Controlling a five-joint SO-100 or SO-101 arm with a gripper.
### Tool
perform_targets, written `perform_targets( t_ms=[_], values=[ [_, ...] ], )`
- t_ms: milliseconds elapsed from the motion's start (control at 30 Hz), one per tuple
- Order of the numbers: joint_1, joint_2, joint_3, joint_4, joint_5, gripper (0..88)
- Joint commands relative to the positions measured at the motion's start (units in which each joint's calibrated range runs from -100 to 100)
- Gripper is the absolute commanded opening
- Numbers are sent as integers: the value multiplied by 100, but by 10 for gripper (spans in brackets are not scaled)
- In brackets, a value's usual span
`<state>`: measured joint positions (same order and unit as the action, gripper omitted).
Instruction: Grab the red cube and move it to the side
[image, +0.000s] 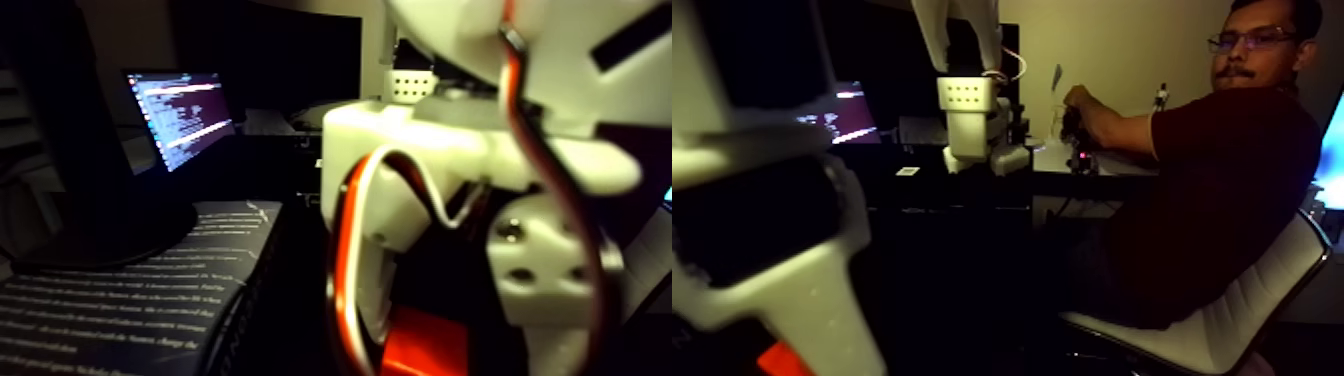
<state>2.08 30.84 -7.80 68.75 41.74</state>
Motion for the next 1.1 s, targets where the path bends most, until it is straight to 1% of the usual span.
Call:
perform_targets(
  t_ms=[0, 133, 200, 233, 600, 700, 1000, 1067],
  values=[
    [-34, -25, -113, -25, -17, 250],
    [-25, -25, -122, -25, -82, 81],
    [-25, -25, -122, -25, -87, 21],
    [-25, -25, -122, -25, -87, 6],
    [25, -117, -95, 68, -93, 15],
    [33, -193, -104, 118, -184, 16],
    [116, -1504, -86, 1309, -125, 16],
    [199, -1865, -86, 1554, -6, 16]
  ],
)
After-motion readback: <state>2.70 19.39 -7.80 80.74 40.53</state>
